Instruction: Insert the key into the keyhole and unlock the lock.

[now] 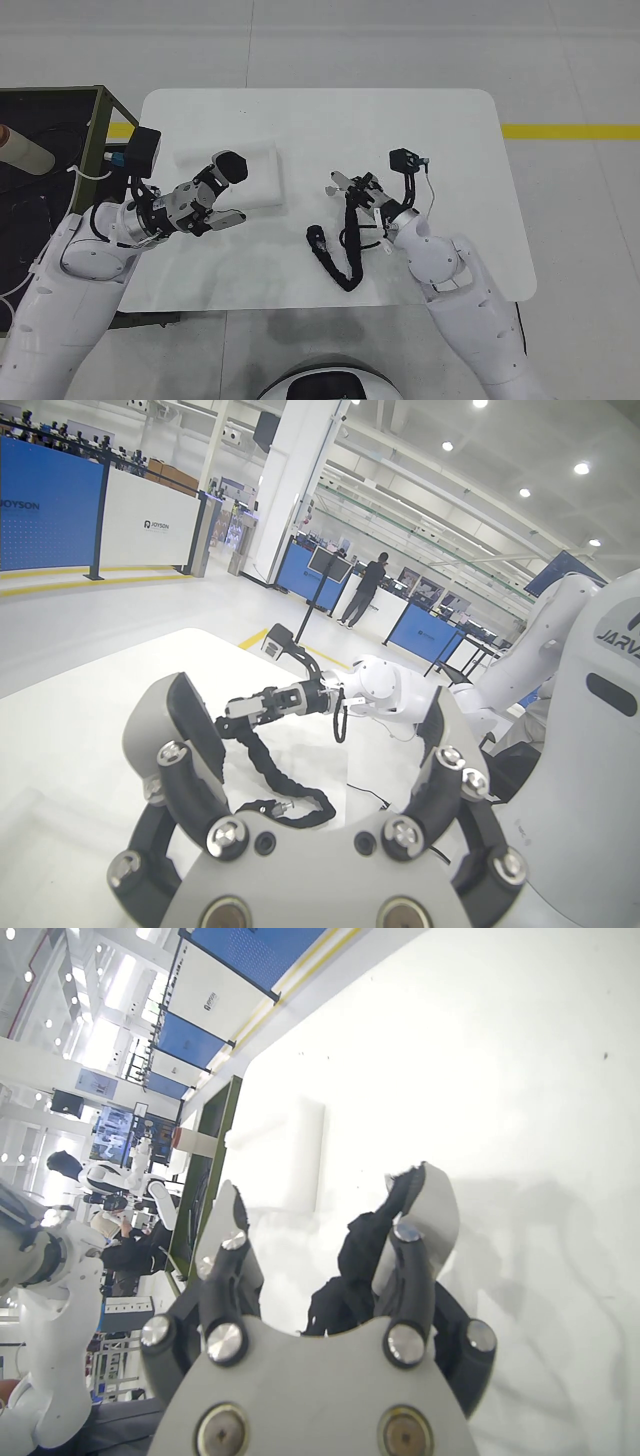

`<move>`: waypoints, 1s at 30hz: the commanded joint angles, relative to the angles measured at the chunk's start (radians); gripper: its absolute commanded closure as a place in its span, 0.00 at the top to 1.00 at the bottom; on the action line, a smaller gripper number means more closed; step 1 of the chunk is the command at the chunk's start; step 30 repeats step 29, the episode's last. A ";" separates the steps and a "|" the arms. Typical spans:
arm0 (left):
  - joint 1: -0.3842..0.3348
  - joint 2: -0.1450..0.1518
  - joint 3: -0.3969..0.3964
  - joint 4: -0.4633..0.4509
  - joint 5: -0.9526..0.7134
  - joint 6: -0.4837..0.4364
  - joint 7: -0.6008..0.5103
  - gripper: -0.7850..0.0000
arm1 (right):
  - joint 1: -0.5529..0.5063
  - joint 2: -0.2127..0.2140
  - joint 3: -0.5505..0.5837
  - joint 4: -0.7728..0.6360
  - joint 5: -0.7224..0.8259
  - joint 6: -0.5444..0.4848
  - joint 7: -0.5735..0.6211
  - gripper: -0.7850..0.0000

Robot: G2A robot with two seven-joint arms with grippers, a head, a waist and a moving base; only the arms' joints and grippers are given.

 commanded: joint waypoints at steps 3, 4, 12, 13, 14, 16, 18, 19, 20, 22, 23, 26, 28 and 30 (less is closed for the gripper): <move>0.000 0.000 0.000 0.000 0.000 0.000 0.000 1.00 | -0.033 0.004 0.032 -0.057 -0.013 -0.065 -0.043 1.00; 0.000 0.000 0.000 0.000 0.000 0.000 0.000 1.00 | -0.042 0.005 0.038 -0.067 -0.005 -0.084 -0.050 1.00; 0.000 0.000 0.000 0.000 0.000 0.000 0.000 1.00 | 0.001 0.010 -0.007 -0.033 -0.027 -0.046 0.200 1.00; 0.000 0.000 0.000 0.000 0.000 0.000 0.000 1.00 | 0.006 0.009 -0.006 -0.037 -0.026 -0.041 0.193 1.00; 0.000 0.000 0.000 0.000 0.000 0.000 0.000 1.00 | 0.009 0.009 0.000 -0.045 -0.029 -0.042 0.182 1.00; 0.000 0.000 0.000 0.000 0.000 0.000 0.000 1.00 | -0.002 0.008 0.031 -0.068 0.017 -0.058 0.135 1.00; 0.000 0.000 0.000 0.000 0.000 0.000 0.000 1.00 | -0.021 0.010 0.074 -0.085 0.048 -0.089 0.091 1.00; 0.000 0.000 0.000 0.000 0.000 0.000 0.000 1.00 | -0.034 0.012 0.094 -0.090 0.059 -0.108 0.075 1.00; 0.000 0.000 0.000 0.000 0.000 0.000 0.000 1.00 | -0.048 0.014 0.113 -0.090 0.083 -0.125 0.066 1.00; 0.000 0.000 0.000 0.000 0.000 0.000 0.000 1.00 | -0.056 0.015 0.125 -0.089 0.105 -0.137 0.064 1.00; 0.000 0.000 0.000 0.000 0.000 0.000 0.000 1.00 | -0.055 0.015 0.124 -0.090 0.105 -0.136 0.063 1.00; 0.000 0.000 0.000 0.000 0.000 0.000 0.000 1.00 | -0.056 0.015 0.126 -0.089 0.107 -0.138 0.064 1.00; 0.000 0.000 0.000 0.000 0.000 0.000 0.000 1.00 | -0.056 0.015 0.125 -0.089 0.105 -0.137 0.064 1.00; 0.000 0.000 0.000 0.000 0.000 0.000 0.000 1.00 | -0.056 0.015 0.125 -0.089 0.105 -0.137 0.064 1.00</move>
